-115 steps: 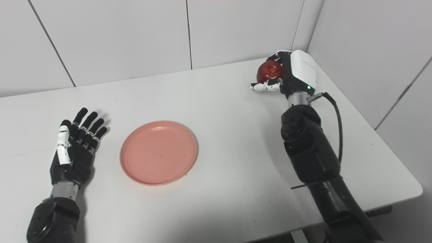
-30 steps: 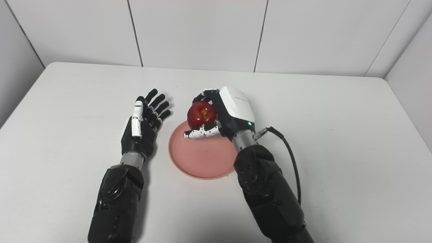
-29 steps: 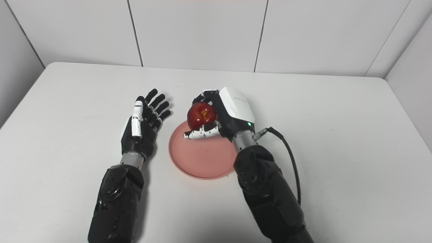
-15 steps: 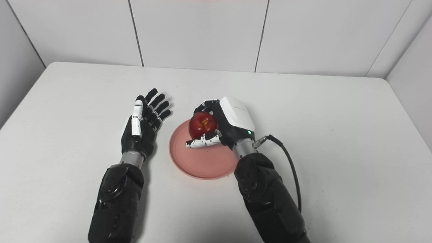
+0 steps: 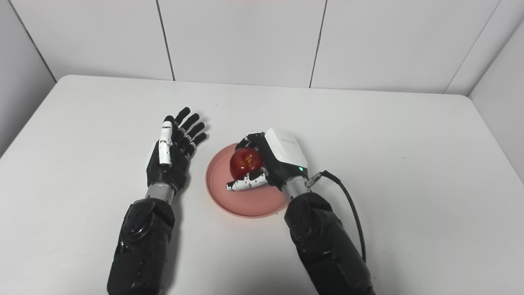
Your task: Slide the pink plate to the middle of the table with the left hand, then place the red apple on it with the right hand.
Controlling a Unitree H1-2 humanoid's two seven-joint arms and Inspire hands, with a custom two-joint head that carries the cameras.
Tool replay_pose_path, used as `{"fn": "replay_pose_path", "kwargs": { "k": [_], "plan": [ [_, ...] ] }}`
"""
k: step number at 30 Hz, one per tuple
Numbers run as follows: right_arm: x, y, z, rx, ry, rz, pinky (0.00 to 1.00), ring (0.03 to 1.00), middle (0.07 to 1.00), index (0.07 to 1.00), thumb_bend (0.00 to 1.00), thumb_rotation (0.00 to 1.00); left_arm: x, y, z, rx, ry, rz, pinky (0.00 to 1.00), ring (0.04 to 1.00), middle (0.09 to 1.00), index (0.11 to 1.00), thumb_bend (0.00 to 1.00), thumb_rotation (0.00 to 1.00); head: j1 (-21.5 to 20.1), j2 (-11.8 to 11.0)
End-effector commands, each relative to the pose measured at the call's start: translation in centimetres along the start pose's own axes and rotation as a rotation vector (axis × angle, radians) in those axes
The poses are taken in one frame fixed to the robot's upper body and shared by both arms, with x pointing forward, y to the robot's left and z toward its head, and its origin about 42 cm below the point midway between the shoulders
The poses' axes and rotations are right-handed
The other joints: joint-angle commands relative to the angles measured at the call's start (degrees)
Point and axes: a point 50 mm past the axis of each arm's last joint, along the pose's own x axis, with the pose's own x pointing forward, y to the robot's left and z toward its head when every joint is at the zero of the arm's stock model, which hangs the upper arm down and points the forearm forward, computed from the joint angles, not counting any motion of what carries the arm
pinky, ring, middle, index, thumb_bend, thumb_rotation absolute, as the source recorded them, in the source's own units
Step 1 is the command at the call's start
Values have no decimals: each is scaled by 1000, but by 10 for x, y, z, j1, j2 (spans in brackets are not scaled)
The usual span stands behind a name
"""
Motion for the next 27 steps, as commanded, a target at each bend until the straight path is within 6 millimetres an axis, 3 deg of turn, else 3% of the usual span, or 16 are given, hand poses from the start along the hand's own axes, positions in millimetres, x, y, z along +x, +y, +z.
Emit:
{"fn": "replay_pose_path", "kwargs": {
  "k": [1, 14, 27],
  "plan": [
    [6, -10, 12, -23, -78, -43, 199, 292, 411, 486, 519, 130, 2, -7, 2, -15, 7, 1, 845, 854, 866, 849, 362, 1000, 1, 0],
    [6, -7, 10, -30, -70, -34, 207, 303, 425, 486, 519, 131, 3, -9, 3, -15, 10, 4, 845, 854, 864, 849, 357, 1000, 1, 1],
    [4, -7, 10, -29, -60, -21, 301, 423, 537, 491, 522, 143, 2, -8, 3, -6, 8, -3, 839, 851, 862, 850, 364, 1000, -1, 1]
  ]
}}
